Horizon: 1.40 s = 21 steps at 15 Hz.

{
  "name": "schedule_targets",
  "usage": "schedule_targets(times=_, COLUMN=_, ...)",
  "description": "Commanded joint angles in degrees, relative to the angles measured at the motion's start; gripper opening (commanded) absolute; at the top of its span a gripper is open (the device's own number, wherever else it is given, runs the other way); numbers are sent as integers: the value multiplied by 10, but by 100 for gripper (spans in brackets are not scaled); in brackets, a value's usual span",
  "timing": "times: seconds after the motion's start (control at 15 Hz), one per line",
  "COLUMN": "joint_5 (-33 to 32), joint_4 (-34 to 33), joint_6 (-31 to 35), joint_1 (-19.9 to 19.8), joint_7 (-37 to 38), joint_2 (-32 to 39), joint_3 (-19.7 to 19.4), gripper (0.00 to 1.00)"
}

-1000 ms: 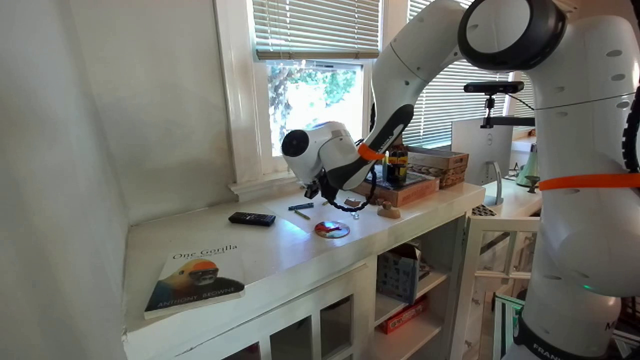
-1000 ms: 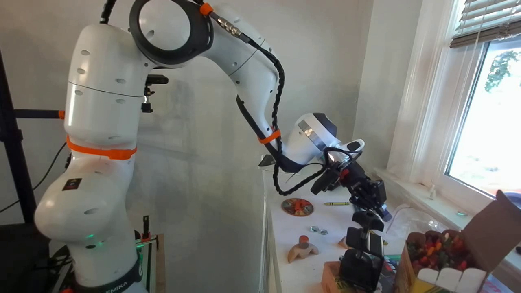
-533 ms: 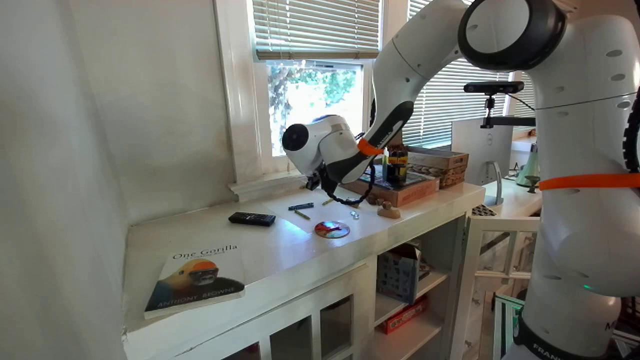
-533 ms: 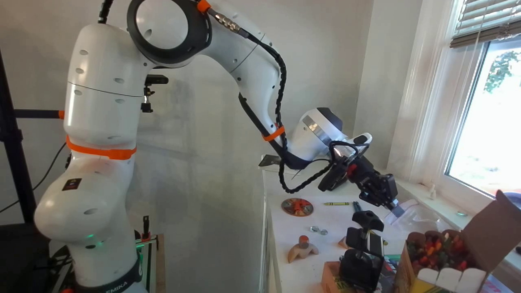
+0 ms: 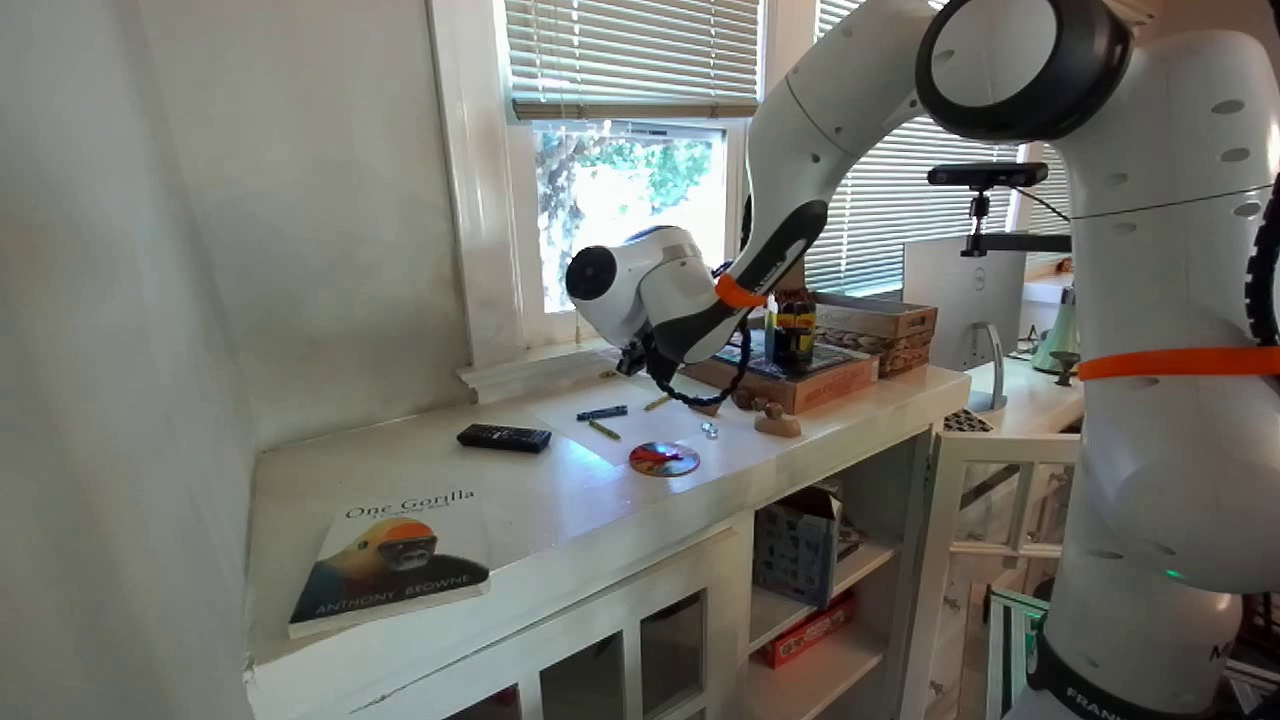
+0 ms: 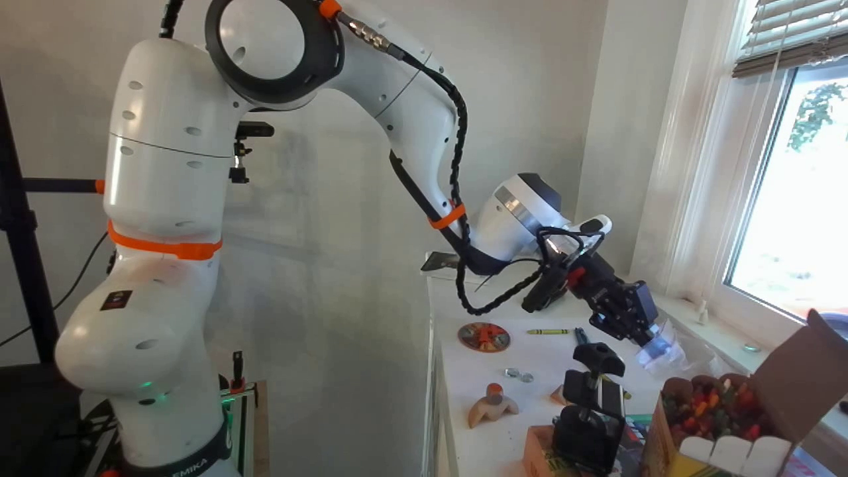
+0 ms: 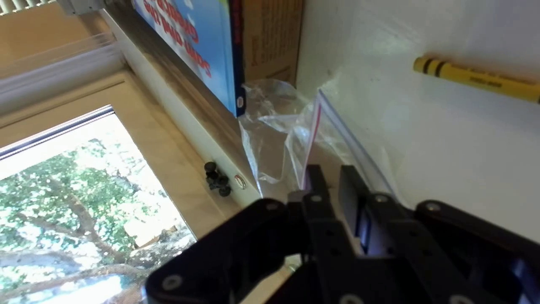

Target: Put the plastic upright

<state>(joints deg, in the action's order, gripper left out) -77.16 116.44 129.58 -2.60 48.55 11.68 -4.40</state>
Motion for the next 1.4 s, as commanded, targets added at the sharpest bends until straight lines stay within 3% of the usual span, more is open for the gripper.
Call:
schedule_targets(times=0.0, joint_5=-5, joint_4=-3, joint_6=0, joint_1=-2, joint_7=11, joint_2=2, joint_3=3, gripper=49)
schedule_targets(times=0.47, joint_5=-63, joint_4=0, joint_6=17, joint_1=-6, joint_7=-94, joint_2=-1, joint_3=3, gripper=100)
schedule_targets(times=0.73, joint_5=-22, joint_4=3, joint_6=60, joint_1=-18, joint_7=-161, joint_2=-11, joint_3=4, gripper=100)
schedule_targets(times=1.07, joint_5=106, joint_4=7, joint_6=123, joint_1=-39, joint_7=-265, joint_2=-28, joint_3=0, gripper=100)
schedule_targets(times=1.33, joint_5=206, joint_4=7, joint_6=137, joint_1=-45, joint_7=-343, joint_2=-36, joint_3=-5, gripper=100)
